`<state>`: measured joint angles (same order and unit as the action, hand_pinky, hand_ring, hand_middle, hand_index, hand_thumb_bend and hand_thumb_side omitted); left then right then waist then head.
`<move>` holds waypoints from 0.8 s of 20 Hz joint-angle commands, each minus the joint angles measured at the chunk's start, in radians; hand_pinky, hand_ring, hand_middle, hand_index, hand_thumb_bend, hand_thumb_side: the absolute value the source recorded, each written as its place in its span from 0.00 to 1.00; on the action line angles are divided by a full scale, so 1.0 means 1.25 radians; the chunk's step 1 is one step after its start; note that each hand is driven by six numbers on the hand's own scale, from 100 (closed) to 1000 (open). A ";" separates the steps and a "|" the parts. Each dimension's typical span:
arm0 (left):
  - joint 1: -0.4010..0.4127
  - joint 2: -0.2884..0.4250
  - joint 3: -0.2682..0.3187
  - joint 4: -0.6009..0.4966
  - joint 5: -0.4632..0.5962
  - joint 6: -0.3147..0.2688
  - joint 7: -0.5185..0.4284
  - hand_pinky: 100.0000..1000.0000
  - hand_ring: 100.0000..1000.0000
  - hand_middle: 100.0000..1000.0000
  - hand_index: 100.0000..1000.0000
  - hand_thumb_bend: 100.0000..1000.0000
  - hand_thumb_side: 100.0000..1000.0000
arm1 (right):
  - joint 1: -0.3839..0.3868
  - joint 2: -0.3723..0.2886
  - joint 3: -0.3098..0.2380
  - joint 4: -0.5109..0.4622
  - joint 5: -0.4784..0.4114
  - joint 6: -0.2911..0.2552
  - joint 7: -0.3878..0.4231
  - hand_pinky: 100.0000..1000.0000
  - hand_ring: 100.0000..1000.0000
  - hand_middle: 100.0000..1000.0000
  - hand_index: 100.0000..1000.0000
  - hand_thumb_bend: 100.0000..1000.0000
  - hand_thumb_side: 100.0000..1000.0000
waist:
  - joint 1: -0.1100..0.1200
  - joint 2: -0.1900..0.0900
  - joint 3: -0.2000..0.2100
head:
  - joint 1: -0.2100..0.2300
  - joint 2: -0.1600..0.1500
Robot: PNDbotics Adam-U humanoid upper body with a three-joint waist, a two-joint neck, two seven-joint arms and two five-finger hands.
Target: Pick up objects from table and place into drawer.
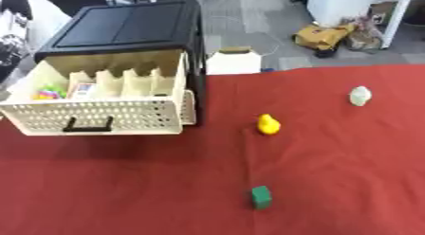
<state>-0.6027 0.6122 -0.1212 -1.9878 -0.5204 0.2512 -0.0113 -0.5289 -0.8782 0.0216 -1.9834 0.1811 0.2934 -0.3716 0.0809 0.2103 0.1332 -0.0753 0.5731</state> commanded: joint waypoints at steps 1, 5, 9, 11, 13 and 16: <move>-0.019 0.068 -0.013 -0.010 -0.022 -0.027 -0.044 0.26 0.18 0.11 0.81 0.00 1.00 | 0.015 -0.013 -0.026 -0.013 -0.011 -0.022 -0.056 0.62 0.61 0.48 0.72 0.00 0.52 | 0.000 -0.010 -0.003 | 0.010 0.010; -0.027 0.118 -0.038 -0.010 -0.023 -0.061 -0.100 0.40 0.40 0.27 0.87 0.00 1.00 | 0.061 0.007 -0.040 -0.013 -0.005 -0.074 -0.117 0.67 0.67 0.54 0.73 0.00 0.53 | 0.004 -0.008 -0.010 | 0.013 0.017; -0.025 0.152 -0.056 -0.010 -0.007 -0.097 -0.140 0.52 0.56 0.41 0.91 0.00 1.00 | 0.105 0.031 -0.048 -0.013 0.017 -0.140 -0.170 0.70 0.74 0.63 0.78 0.00 0.59 | 0.007 -0.006 -0.017 | 0.012 0.027; -0.020 0.167 -0.062 -0.010 0.001 -0.113 -0.155 0.61 0.68 0.51 0.92 0.00 1.00 | 0.127 0.042 -0.052 -0.013 0.039 -0.169 -0.191 0.72 0.78 0.69 0.82 0.00 0.71 | 0.007 -0.005 -0.021 | 0.010 0.035; -0.015 0.181 -0.068 -0.010 0.010 -0.127 -0.166 0.64 0.72 0.59 0.92 0.00 1.00 | 0.145 0.053 -0.058 -0.013 0.066 -0.196 -0.208 0.72 0.78 0.70 0.82 0.00 0.70 | 0.006 -0.004 -0.025 | 0.010 0.040; -0.007 0.202 -0.080 -0.010 0.032 -0.137 -0.186 0.67 0.75 0.66 0.91 0.00 1.00 | 0.167 0.068 -0.062 -0.013 0.087 -0.203 -0.227 0.72 0.77 0.69 0.81 0.00 0.67 | 0.004 -0.002 -0.031 | 0.009 0.039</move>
<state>-0.6046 0.8198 -0.2247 -1.9880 -0.4923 0.0865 -0.2337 -0.3137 -0.7819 -0.0392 -1.9834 0.2725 0.0466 -0.6431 0.0899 0.2225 0.0931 -0.0634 0.6147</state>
